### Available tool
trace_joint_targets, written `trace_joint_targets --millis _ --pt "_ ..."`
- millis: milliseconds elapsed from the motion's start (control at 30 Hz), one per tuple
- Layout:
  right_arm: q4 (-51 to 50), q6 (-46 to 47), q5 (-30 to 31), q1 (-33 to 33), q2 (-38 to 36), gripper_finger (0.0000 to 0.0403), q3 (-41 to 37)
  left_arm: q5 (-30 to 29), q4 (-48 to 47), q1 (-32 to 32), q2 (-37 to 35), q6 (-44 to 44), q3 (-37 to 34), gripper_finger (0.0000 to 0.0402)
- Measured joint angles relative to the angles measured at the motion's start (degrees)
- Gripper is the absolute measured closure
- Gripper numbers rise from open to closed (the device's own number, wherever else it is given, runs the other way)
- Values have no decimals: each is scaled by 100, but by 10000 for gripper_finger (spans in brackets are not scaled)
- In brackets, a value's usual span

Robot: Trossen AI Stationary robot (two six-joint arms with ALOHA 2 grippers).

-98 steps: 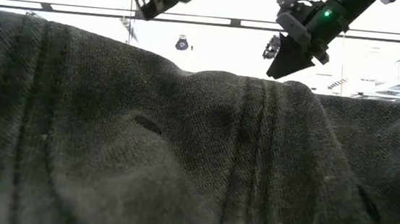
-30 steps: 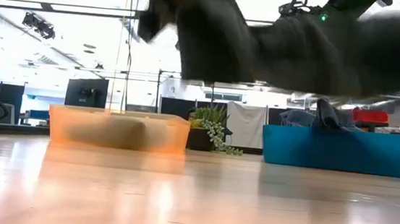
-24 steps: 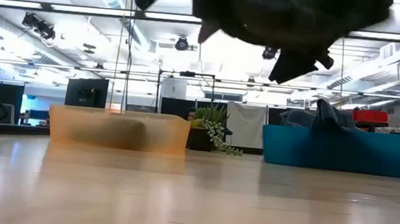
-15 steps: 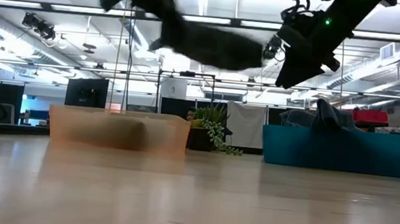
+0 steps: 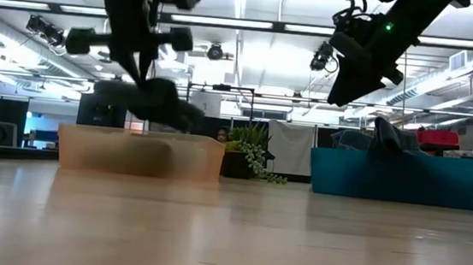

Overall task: Pick & Place hat
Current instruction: Put the left black cap into the orange bin

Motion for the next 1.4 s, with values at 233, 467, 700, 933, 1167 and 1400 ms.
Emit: trace_joint_targets --millis 233,467,700,933,1167,1400 --pt "13 0 13 0 -1 259 0 124 1879 533 4 528 -842 392" --pt "16 -2 15 0 -1 259 0 196 3186 636 4 1087 -1274 382" --pt "20 -2 15 0 -1 259 0 380 3056 656 0 824 -1531 350" --pt "20 -2 15 0 -1 259 0 439 3006 656 0 639 -1584 311" --pt "-10 -229 -228 0 -2 259 0 476 2965 654 -88 1287 -1444 289" --pt "-44 -766 -1095 217 -169 268 0 343 2614 650 -484 2434 -882 291"
